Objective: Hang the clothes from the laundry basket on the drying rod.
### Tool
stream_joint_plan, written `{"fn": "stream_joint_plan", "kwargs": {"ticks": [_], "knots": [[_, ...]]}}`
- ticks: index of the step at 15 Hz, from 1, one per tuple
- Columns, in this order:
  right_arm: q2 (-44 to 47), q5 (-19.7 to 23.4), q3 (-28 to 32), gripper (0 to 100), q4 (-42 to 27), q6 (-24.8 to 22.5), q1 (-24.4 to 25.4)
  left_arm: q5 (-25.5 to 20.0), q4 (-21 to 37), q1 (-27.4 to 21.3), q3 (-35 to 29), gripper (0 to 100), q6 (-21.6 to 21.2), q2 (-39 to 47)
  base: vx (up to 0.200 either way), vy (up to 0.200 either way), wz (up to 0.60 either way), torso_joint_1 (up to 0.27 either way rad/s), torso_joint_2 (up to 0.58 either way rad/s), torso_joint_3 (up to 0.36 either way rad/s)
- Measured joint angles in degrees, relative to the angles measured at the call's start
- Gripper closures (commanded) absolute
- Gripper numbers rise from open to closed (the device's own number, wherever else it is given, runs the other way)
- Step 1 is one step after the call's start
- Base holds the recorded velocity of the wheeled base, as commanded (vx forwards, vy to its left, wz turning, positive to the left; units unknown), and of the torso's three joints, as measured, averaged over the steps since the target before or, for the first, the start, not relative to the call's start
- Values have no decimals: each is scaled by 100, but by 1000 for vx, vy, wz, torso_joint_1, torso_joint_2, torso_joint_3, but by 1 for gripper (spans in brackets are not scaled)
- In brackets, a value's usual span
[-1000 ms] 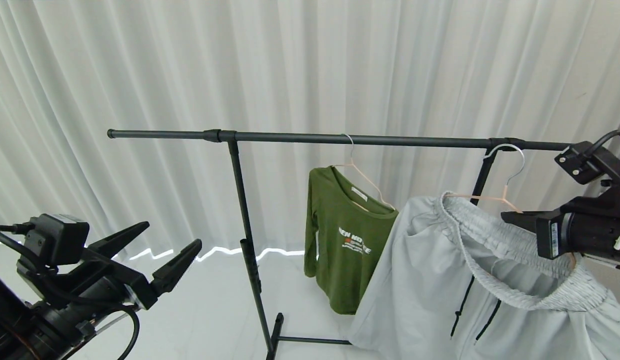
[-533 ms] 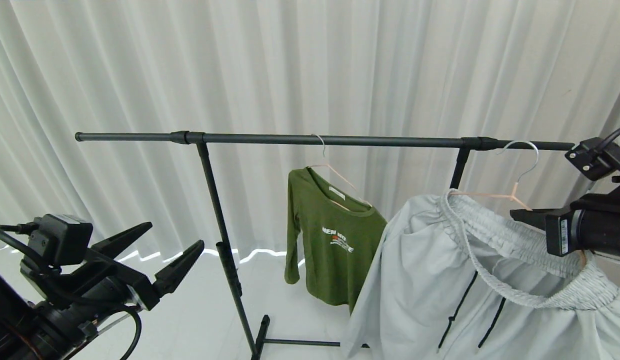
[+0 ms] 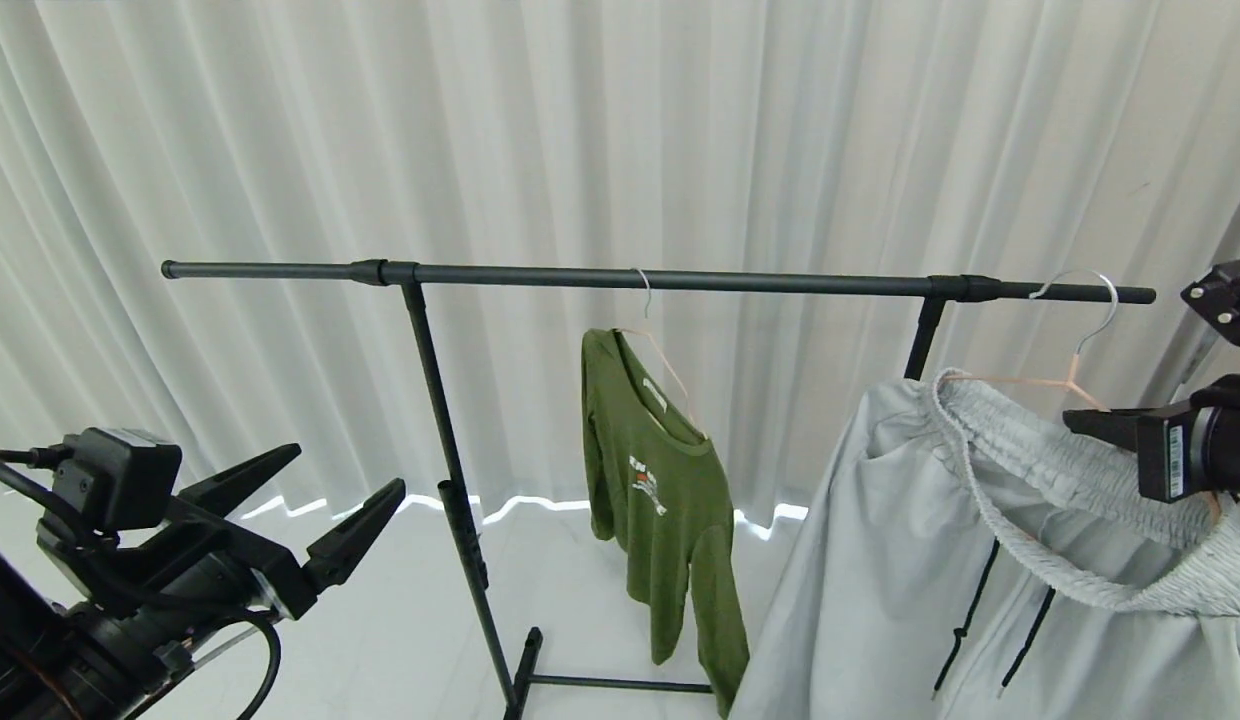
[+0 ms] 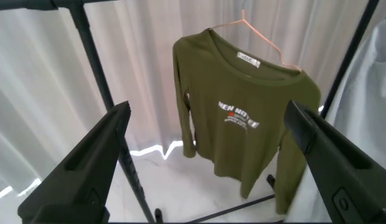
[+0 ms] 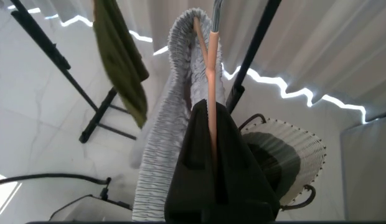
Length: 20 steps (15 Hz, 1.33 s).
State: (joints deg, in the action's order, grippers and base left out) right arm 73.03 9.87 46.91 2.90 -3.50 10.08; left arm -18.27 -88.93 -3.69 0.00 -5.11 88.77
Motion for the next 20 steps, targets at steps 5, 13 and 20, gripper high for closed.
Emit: {"fn": "stream_joint_plan", "kwargs": {"ticks": [5,13,20], "knots": [[15,61,22,100,62,-180,15,-1,0,0,0,0,-15,-16,120,0,0,3,2,1],[43,74,52,100,62,-189,118,-1,0,9,0,0,-24,-18,200,0,0,1,2,5],[224,55,16,100,66,-140,243,0,-2,11,0,0,-17,-18,86,0,0,2,1,0]]}}
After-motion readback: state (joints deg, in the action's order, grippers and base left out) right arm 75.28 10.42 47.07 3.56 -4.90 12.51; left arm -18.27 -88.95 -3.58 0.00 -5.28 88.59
